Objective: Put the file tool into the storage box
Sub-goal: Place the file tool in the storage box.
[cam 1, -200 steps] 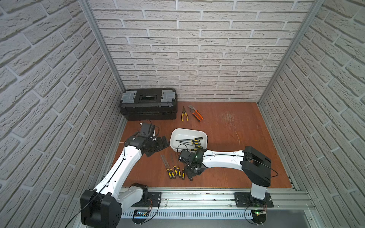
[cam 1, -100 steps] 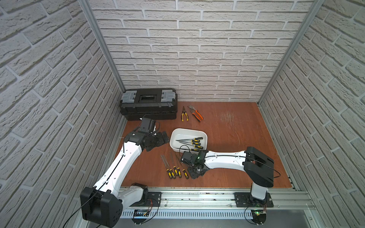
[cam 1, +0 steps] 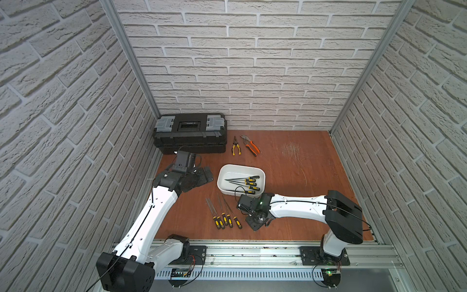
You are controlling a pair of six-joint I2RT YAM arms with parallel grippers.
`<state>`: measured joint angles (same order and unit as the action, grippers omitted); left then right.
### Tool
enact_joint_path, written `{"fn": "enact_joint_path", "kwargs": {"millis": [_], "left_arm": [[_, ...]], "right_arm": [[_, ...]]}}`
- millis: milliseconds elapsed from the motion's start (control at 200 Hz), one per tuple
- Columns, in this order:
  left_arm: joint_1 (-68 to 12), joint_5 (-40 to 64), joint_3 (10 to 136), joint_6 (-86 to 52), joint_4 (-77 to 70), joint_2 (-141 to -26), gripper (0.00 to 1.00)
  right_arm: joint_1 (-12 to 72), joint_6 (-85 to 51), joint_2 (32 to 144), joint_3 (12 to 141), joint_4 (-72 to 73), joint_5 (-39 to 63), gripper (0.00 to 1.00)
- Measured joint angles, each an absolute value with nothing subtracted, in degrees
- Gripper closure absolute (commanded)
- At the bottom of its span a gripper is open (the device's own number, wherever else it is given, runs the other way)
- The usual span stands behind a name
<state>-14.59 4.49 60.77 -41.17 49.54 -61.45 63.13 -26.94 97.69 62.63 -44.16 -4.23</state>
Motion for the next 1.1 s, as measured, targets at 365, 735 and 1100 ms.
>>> {"fn": "enact_joint_path", "kwargs": {"millis": [365, 735, 1100], "left_arm": [[-14.09, 3.09, 68.45, -40.56, 49.12, -62.22, 0.02], [-12.91, 8.08, 77.03, -38.92, 46.76, -73.28, 0.02], [-12.71, 10.28, 79.26, -38.04, 45.82, -76.53, 0.02]], "right_arm": [[62.15, -11.4, 87.72, 70.59, -51.64, -3.55, 0.86], [44.4, 1.74, 92.68, 86.0, -54.28, 2.24, 0.87], [38.65, 14.44, 111.85, 96.6, -56.99, 1.89, 0.89]]}}
